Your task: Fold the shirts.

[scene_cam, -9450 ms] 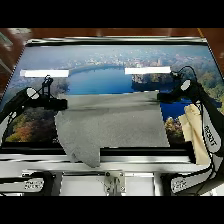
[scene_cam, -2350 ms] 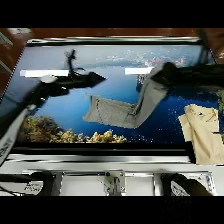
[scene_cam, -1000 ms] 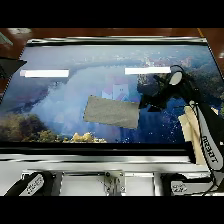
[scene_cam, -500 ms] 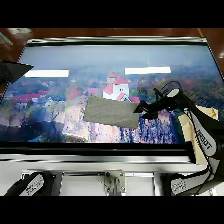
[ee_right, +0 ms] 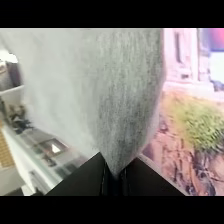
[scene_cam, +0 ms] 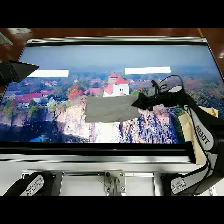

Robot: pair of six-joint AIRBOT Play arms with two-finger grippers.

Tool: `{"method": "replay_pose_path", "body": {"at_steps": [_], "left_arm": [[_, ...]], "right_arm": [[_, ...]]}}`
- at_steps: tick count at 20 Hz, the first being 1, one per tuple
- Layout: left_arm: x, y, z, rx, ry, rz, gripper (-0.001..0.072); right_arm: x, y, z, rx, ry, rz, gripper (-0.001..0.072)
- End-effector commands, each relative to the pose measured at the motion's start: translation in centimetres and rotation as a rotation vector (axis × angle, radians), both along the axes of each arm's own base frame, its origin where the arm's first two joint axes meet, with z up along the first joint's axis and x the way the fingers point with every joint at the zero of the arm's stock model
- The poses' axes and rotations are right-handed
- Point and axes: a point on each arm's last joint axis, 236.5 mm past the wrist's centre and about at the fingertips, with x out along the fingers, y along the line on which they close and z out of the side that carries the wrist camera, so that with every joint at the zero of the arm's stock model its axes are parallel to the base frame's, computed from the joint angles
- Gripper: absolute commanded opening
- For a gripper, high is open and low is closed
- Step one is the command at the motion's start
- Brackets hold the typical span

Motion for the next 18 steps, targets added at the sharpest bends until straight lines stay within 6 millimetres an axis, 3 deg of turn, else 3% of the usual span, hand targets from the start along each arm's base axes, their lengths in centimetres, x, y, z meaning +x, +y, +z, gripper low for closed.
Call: {"method": "replay_pose_path", "body": {"at_steps": [1, 3, 5, 7, 10, 12, 18], "left_arm": [[0.0, -0.2, 0.0, 0.000, 0.000, -0.005, 0.0040], [0.0, -0.2, 0.0, 0.000, 0.000, -0.006, 0.0039], [0.0, -0.2, 0.0, 0.000, 0.000, -0.006, 0.0039], [-0.1, -0.2, 0.0, 0.001, 0.000, -0.007, 0.0039], [-0.1, -0.3, -0.1, 0.001, 0.001, -0.009, 0.0039], [-0.1, -0.3, -0.1, 0.001, 0.001, -0.009, 0.0039], [-0.2, -0.4, -0.1, 0.002, 0.005, -0.016, 0.0040]], "right_arm": [[2.5, -5.2, 8.1, 0.050, -0.139, -0.048, 0.0064], [3.7, -11.2, 12.2, 0.010, -0.182, -0.192, 0.0063], [3.6, -17.6, 15.7, -0.040, -0.217, -0.343, 0.0063], [2.6, -23.6, 18.5, -0.073, -0.247, -0.496, 0.0064], [-0.1, -30.6, 21.2, -0.095, -0.265, -0.688, 0.0064], [-2.1, -33.6, 22.1, -0.102, -0.259, -0.766, 0.0064], [-8.3, -38.8, 22.8, -0.179, -0.214, -0.888, 0.0063]]}}
